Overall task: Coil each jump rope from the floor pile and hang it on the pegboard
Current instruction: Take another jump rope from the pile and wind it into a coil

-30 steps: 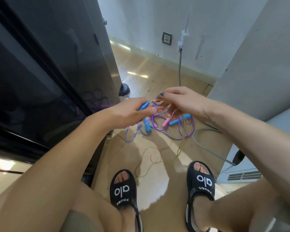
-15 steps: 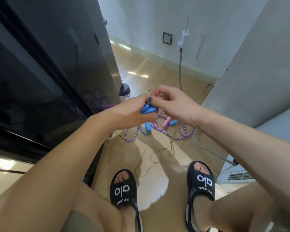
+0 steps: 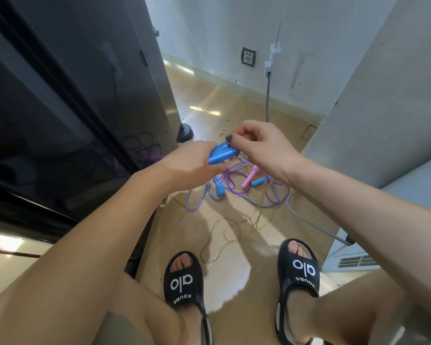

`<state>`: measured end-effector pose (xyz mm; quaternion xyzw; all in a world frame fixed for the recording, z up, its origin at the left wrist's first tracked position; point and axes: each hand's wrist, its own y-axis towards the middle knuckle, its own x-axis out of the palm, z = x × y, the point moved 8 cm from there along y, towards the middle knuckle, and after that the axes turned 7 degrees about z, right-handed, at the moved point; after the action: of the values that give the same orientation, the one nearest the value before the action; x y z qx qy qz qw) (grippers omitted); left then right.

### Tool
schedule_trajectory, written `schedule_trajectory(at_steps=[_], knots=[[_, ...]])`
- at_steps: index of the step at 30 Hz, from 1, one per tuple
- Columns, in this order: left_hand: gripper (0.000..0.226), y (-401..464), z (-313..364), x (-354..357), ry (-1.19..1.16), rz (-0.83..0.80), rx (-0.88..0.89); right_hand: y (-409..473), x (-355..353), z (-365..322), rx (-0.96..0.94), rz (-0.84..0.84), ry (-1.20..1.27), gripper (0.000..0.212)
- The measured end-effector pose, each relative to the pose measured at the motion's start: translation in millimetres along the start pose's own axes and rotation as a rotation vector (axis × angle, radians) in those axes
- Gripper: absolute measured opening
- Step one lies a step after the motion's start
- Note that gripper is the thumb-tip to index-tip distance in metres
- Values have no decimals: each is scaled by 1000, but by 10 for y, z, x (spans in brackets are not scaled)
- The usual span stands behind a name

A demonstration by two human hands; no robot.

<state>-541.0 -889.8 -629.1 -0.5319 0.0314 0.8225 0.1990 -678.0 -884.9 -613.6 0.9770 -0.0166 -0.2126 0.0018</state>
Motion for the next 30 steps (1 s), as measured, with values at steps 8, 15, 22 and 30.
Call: schedule_trajectory(at_steps=[8, 15, 22, 30], knots=[[36, -66, -59, -86, -418, -69, -67, 41, -109, -37, -27, 48, -56, 38], [28, -6, -105, -27, -632, 17, -205, -62, -17, -201, -164, 150, -392, 19], [30, 68, -291, -55, -43, 139, -211, -347, 527, -231, -315, -85, -934, 12], [33, -30, -118, 61, 370, 38, -70, -327, 491, -347, -425, -188, -877, 36]])
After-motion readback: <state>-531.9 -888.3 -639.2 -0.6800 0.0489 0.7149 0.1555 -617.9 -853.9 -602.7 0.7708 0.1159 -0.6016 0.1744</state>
